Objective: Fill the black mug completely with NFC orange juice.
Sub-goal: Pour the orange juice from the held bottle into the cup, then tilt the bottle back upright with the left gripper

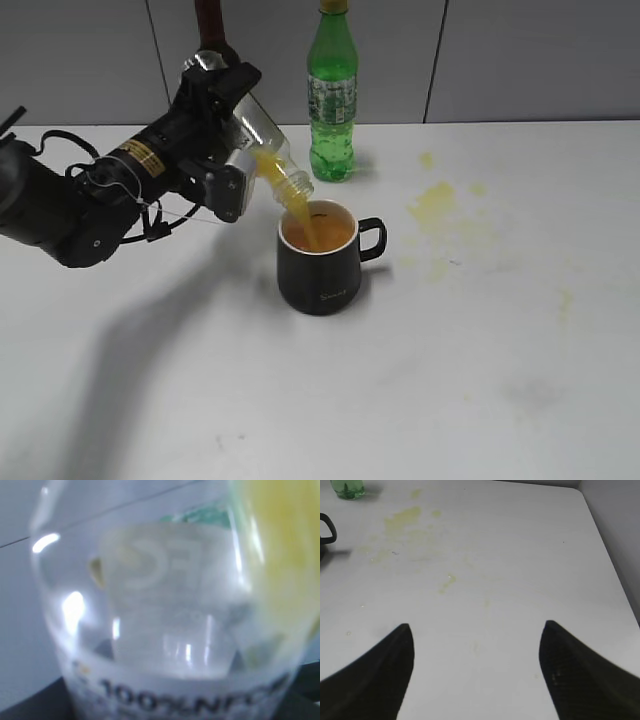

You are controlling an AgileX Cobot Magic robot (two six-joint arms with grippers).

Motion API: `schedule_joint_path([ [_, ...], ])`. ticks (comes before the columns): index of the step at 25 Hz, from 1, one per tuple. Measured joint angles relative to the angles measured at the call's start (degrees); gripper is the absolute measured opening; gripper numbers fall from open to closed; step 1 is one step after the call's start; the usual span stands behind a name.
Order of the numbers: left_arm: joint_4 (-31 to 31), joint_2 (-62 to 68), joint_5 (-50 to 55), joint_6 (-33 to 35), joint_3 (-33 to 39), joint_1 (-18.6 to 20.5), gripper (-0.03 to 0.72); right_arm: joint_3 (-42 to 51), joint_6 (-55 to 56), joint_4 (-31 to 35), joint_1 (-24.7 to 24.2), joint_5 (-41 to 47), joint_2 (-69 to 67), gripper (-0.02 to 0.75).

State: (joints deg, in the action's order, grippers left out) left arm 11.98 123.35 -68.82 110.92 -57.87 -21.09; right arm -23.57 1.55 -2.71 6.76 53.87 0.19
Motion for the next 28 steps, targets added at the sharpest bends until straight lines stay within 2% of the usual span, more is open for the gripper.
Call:
schedule_joint_path([
  [9, 1.6, 0.0, 0.0, 0.5, 0.0, 0.0, 0.466, 0.0, 0.0, 0.0, 0.0, 0.0, 0.0, 0.592],
  [18, 2.7, -0.2, 0.0, 4.4, -0.1, 0.0, 0.466, 0.0, -0.1, 0.0, 0.0, 0.0, 0.0, 0.592],
  [26, 2.7, -0.5, -0.1, 4.4, -0.3, 0.0, 0.466, 0.0, 0.0, 0.0, 0.0, 0.0, 0.0, 0.592],
  [28, 2.7, -0.5, -0.1, 2.5, -0.3, 0.0, 0.466, 0.0, 0.0, 0.0, 0.0, 0.0, 0.0, 0.592],
])
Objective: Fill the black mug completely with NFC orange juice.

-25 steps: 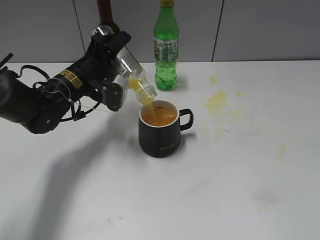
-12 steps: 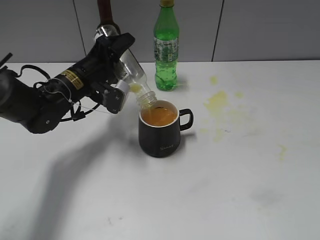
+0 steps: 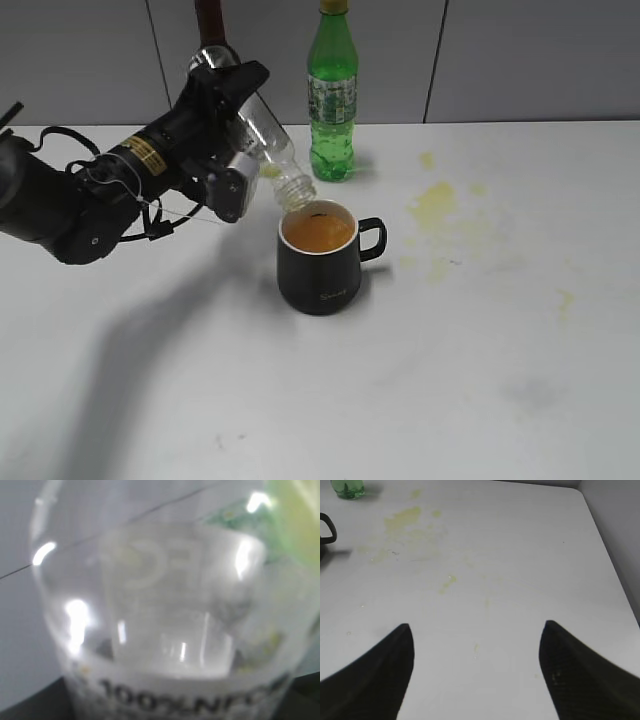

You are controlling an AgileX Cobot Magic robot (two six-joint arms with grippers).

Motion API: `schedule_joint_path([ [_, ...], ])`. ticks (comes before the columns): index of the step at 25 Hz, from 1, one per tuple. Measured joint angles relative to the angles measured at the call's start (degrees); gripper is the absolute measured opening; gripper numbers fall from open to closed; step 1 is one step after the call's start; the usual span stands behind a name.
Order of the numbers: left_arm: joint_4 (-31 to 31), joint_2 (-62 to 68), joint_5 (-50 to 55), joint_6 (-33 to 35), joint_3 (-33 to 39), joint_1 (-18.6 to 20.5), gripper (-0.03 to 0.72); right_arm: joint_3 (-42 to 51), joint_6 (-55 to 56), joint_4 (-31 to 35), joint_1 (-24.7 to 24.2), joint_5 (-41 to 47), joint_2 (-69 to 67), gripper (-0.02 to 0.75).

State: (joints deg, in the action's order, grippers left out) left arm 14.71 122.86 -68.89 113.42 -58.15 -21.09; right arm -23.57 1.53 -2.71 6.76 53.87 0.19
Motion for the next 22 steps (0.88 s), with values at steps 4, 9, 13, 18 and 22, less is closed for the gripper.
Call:
schedule_joint_path([
  [4, 0.0, 0.0, 0.0, -11.6, 0.0, 0.0, 0.466, 0.0, 0.0, 0.0, 0.0, 0.0, 0.0, 0.592],
  [9, -0.3, 1.4, -0.3, -28.9, -0.1, 0.0, 0.466, 0.0, 0.0, 0.0, 0.0, 0.0, 0.0, 0.592],
  [13, -1.9, 4.2, -0.3, -45.4, 0.1, 0.0, 0.466, 0.0, -0.1, 0.0, 0.0, 0.0, 0.0, 0.592],
  [18, -9.1, 5.6, -0.2, -73.0, 0.3, 0.0, 0.466, 0.0, -0.1, 0.0, 0.0, 0.0, 0.0, 0.592],
  [22, -17.8, 5.6, -0.1, -90.8, 0.3, 0.0, 0.466, 0.0, -0.1, 0.0, 0.0, 0.0, 0.0, 0.592],
])
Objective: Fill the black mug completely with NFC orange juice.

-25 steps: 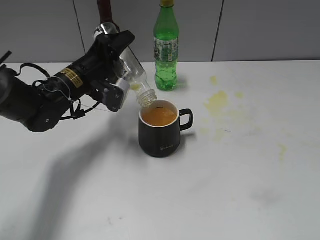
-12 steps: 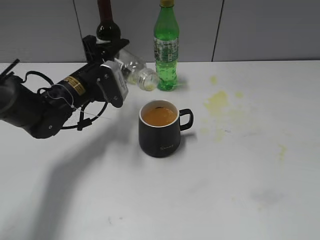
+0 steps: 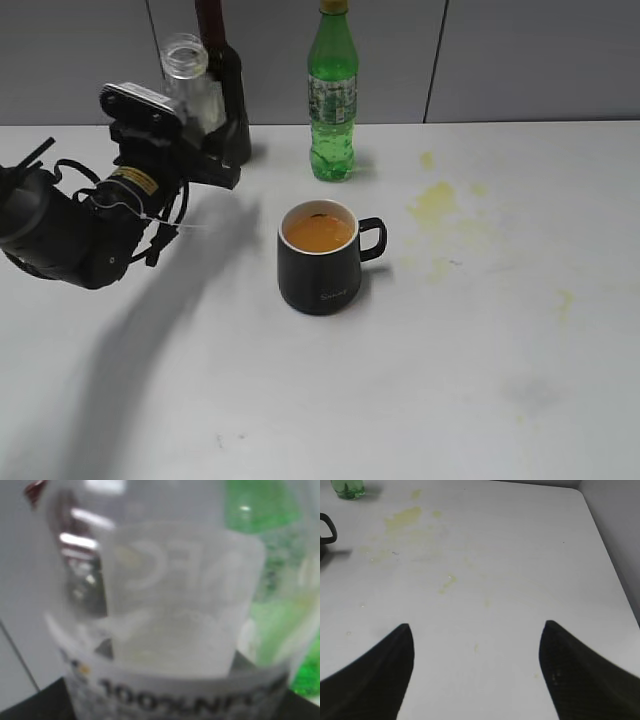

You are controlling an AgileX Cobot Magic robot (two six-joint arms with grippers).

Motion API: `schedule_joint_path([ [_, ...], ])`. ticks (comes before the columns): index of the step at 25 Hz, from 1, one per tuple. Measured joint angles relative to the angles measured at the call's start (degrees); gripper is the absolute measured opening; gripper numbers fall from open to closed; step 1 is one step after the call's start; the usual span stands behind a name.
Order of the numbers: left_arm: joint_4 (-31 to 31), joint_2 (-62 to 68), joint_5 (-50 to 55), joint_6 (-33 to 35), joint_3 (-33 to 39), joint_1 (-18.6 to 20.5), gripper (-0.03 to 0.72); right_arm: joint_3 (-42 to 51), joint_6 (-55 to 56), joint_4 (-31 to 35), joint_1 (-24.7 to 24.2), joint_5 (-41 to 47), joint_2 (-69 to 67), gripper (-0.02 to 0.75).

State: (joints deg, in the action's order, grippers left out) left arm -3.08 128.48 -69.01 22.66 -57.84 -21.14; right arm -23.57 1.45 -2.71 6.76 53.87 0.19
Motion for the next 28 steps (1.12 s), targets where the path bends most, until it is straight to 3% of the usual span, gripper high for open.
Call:
schedule_joint_path([
  [4, -6.1, 0.0, 5.2, -8.7, 0.0, 0.0, 0.466, 0.0, 0.1, 0.0, 0.0, 0.0, 0.0, 0.592],
  [9, -10.6, 0.0, 9.4, -10.8, 0.0, 0.7, 0.466, 0.0, 0.1, 0.0, 0.0, 0.0, 0.0, 0.592],
  [18, -7.3, 2.0, 12.1, -11.0, 0.0, 9.1, 0.466, 0.0, 0.0, 0.0, 0.0, 0.0, 0.0, 0.592],
  [28, -2.1, 2.1, 12.6, -11.6, 0.0, 10.5, 0.466, 0.0, 0.0, 0.0, 0.0, 0.0, 0.0, 0.592],
])
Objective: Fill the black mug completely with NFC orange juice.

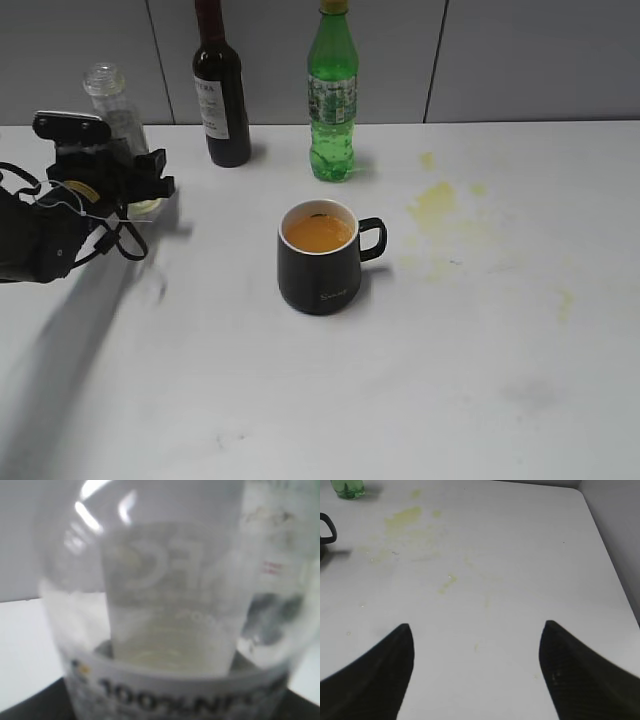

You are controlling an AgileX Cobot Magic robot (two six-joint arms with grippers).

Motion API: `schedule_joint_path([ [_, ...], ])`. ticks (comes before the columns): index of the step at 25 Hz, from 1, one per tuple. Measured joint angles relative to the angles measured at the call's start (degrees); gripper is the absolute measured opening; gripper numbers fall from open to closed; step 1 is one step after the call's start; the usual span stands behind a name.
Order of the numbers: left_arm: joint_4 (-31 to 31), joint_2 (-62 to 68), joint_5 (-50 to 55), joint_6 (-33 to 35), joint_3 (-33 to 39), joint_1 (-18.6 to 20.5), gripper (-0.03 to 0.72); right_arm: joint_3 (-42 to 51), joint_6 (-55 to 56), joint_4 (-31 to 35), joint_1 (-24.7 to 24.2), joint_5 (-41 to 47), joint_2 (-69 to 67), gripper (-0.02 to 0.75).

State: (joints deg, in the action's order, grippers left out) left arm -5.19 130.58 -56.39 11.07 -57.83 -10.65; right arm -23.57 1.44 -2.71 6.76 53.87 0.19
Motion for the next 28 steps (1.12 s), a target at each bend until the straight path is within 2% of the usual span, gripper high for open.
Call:
schedule_joint_path([
  [4, 0.1, 0.0, 0.0, -1.6, 0.0, 0.0, 0.476, 0.0, 0.0, 0.0, 0.0, 0.0, 0.0, 0.592],
  [10, 0.1, 0.0, 0.1, -2.2, 0.0, 0.0, 0.547, 0.0, 0.1, 0.0, 0.0, 0.0, 0.0, 0.592],
  [19, 0.1, 0.0, 1.5, -2.3, 0.0, 0.0, 0.608, 0.0, 0.0, 0.0, 0.0, 0.0, 0.0, 0.592],
  [28, -0.2, 0.0, 1.5, -2.3, 0.0, 0.0, 0.632, 0.0, 0.0, 0.0, 0.0, 0.0, 0.0, 0.592],
])
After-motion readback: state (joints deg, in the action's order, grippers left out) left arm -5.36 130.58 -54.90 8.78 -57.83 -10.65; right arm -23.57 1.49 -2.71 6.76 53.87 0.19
